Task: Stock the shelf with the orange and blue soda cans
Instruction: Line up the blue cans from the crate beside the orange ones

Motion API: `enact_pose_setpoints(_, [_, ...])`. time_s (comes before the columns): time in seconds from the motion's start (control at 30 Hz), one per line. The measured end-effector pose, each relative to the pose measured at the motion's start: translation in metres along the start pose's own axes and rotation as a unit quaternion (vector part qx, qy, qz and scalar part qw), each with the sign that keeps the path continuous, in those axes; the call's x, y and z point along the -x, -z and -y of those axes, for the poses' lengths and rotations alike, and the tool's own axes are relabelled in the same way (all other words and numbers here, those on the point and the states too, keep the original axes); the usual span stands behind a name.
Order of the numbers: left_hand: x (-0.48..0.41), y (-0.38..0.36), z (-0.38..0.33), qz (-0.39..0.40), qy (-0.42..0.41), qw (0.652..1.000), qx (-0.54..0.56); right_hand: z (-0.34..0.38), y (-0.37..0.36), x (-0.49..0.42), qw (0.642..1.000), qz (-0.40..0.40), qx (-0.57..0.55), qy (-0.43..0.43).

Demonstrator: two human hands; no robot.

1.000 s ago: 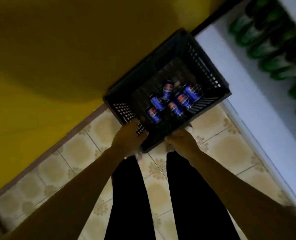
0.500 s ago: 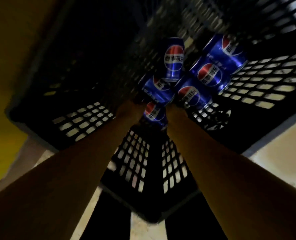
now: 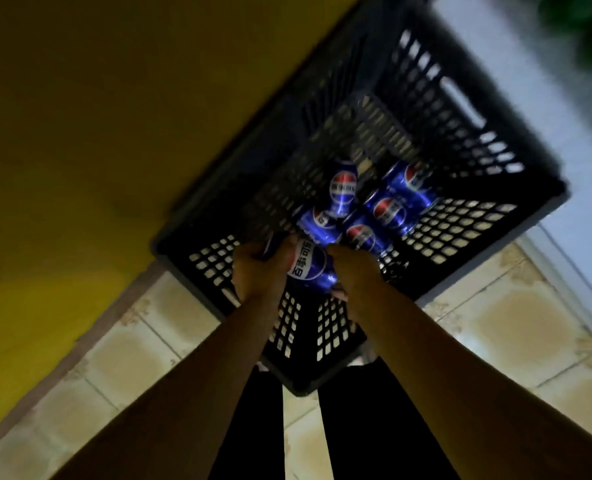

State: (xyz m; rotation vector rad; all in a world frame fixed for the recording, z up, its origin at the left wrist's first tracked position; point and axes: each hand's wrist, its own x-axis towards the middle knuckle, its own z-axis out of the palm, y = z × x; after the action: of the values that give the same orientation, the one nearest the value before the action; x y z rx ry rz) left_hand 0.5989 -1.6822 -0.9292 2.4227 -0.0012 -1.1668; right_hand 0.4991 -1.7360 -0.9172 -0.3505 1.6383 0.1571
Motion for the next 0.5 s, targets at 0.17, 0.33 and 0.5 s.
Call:
enact_pose_setpoints(0.17, [0.117, 0.059, -0.103, 0.019, 0.003, 0.984, 0.175, 0.067, 0.054, 0.142, 0.988, -0.005, 0.064, 0.138])
enact_pose_setpoints(0.33, [0.232, 0.113, -0.169, 0.066, -0.075, 0.962, 0.255, 0.088, 0.113, 0.28, 0.966, -0.005, -0.032, 0.257])
enact_pose_setpoints(0.5, [0.318, 0.16, -0.197, 0.179, -0.199, 0.946, 0.183, 0.056, 0.152, 0.367, 0.945, 0.237, -0.196, 0.114])
